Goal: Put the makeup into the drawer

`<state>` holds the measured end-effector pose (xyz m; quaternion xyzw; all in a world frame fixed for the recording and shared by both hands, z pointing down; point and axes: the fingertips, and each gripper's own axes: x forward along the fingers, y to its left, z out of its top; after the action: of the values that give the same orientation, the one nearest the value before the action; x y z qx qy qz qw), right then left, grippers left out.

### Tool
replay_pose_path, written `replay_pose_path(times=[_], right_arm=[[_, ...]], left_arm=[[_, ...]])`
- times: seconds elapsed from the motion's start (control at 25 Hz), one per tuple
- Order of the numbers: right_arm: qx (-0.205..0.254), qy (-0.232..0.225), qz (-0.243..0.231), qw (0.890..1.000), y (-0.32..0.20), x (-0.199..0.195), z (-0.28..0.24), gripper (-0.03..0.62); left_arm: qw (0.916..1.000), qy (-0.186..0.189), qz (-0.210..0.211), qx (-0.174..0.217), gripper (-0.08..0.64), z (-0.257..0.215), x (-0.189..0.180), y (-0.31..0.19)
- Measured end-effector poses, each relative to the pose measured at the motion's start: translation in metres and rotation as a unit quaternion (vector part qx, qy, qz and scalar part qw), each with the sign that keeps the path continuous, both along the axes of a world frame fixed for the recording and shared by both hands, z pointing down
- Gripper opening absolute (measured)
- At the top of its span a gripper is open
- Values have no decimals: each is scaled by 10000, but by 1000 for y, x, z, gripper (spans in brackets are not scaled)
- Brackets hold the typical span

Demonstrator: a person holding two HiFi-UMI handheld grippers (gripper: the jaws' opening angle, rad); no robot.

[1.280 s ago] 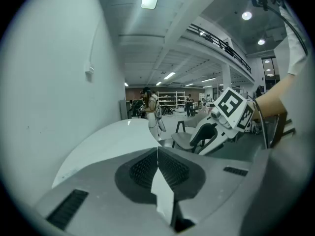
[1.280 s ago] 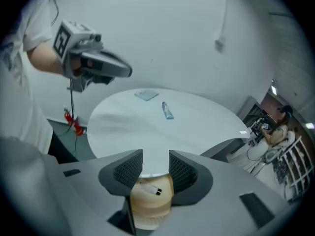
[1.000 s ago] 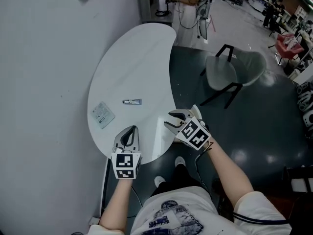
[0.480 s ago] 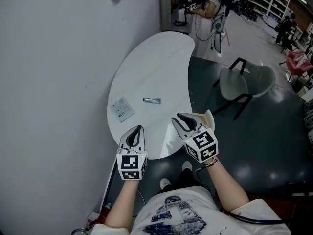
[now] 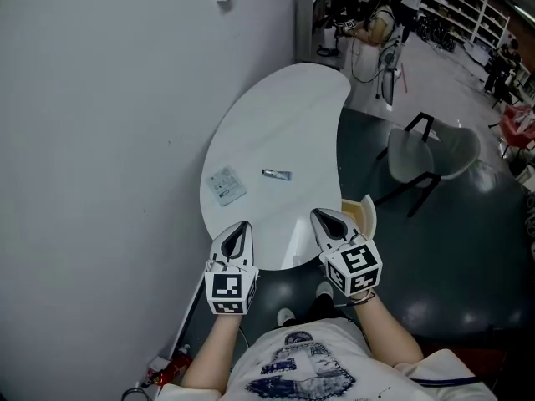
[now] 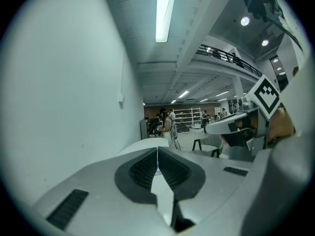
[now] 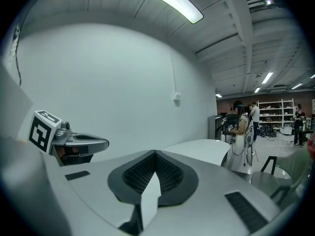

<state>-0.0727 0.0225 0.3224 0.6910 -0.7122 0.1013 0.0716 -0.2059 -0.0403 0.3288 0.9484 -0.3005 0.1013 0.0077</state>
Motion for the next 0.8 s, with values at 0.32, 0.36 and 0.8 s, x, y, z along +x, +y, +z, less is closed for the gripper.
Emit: replay_pose_path(times=[0.32,0.36,0.8], right_arm=[[68,-87,-60,9999,17,-20,-2,20],[66,-125,-76,9999,18,-22,-1,20],[-61,-130,-207,9997,17,-36,8,21]], left_arm=[[9999,45,-9,-148,40,2,-15,19],[9999,46,-4,-162,40,3,-16,21],[9997,84,-74,-233,40,5,-25,20]])
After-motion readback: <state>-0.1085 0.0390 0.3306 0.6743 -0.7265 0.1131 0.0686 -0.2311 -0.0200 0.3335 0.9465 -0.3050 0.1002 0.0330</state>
